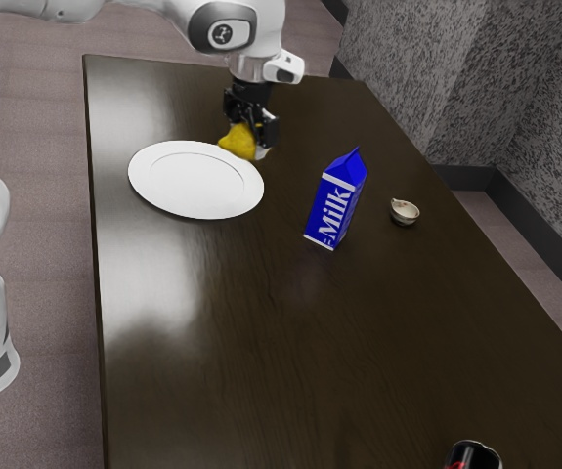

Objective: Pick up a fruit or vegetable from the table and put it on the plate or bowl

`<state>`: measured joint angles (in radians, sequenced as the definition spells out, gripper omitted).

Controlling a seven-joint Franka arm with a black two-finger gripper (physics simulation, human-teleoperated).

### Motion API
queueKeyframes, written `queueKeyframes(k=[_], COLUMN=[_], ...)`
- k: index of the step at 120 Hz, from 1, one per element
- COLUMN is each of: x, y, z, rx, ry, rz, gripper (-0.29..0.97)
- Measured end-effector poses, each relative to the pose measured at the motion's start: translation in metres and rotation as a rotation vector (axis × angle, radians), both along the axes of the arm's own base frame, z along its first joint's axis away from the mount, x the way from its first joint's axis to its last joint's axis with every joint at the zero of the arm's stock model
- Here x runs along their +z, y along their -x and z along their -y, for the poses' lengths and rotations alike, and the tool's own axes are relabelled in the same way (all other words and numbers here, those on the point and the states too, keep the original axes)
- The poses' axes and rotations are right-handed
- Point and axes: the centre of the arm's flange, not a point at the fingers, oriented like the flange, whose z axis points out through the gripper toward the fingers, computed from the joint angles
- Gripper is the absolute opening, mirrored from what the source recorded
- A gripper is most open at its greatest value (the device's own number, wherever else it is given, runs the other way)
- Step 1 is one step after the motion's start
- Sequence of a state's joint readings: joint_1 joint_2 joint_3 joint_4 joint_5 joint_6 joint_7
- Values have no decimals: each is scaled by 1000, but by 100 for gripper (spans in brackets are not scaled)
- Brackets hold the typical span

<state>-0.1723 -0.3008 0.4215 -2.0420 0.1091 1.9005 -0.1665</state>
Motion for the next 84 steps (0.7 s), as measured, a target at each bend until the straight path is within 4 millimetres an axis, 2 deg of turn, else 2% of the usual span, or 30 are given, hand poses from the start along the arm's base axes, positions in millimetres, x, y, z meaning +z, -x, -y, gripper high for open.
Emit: queueKeyframes(k=[22, 33, 42, 49, 62, 84], x=[-12, -15, -16, -17, -17, -19], y=[8, 14, 16, 17, 17, 20], z=[-51, -65, -70, -72, -72, -76], rx=[85, 107, 113, 114, 110, 114], ry=[3, -1, -4, -3, 1, 6], rz=[-24, -31, -34, -36, -41, -48], gripper=[40, 40, 40, 52, 59, 66])
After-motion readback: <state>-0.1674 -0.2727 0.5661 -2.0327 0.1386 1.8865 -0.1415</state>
